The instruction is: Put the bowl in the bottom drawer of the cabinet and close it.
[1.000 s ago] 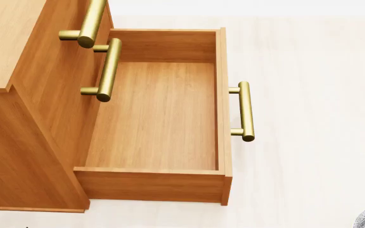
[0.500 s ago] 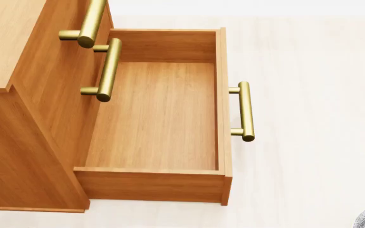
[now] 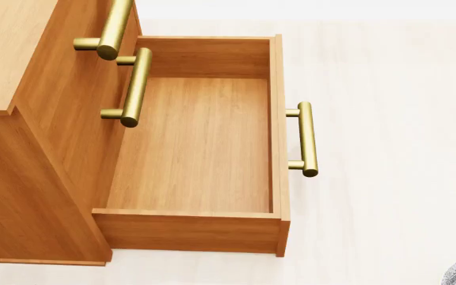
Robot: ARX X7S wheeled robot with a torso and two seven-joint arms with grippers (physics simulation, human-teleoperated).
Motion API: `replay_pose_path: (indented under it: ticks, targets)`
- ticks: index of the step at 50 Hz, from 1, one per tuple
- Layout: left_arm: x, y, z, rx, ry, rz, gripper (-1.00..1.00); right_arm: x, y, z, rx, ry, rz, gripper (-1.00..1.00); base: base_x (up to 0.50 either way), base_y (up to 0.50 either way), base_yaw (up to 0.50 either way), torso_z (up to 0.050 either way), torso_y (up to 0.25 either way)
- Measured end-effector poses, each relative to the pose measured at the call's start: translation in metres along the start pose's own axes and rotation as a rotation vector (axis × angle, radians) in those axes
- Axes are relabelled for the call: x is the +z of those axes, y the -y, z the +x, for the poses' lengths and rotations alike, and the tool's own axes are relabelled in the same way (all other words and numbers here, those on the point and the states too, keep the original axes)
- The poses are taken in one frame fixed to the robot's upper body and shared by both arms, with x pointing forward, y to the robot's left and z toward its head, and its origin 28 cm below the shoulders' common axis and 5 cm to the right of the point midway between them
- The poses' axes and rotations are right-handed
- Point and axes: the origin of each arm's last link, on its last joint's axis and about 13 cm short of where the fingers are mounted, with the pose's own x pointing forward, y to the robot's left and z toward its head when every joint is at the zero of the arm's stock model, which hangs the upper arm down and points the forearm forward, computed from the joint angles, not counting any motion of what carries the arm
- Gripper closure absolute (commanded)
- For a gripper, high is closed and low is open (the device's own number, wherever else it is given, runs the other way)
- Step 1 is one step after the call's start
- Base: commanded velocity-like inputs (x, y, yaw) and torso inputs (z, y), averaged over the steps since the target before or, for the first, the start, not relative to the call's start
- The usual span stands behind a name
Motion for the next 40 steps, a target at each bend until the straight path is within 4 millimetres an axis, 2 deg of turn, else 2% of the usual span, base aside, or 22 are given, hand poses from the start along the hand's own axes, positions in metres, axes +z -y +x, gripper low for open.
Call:
replay_pose_path:
  ticks: [11, 12, 20, 40]
  targets:
    - [0.0001, -0.0002, 0.0001, 0.001, -0.001, 0.000, -1.00, -0.0046, -0.0008, 0.0039, -0.003, -0.011, -0.004, -1.00, 0.00, 0.00, 0.00, 0.000, 0.000]
    - [0.0001, -0.0002, 0.0002, 0.001, -0.001, 0.000, -1.00, -0.0050, -0.0009, 0.0042, -0.003, -0.012, -0.005, 1.00, 0.00, 0.00, 0.00, 0.000, 0.000]
    - [-0.0002, -0.0001, 0.0005, 0.001, -0.002, 0.000, -1.00, -0.0052, -0.0049, 0.0050, 0.035, -0.005, 0.008, 1.00, 0.00, 0.00, 0.00, 0.000, 0.000]
    - [-0.0016, 0.0001, 0.0012, -0.002, -0.003, 0.001, -1.00, -0.0074, -0.0004, 0.0042, -0.003, -0.008, -0.003, 1.00, 0.00, 0.00, 0.00, 0.000, 0.000]
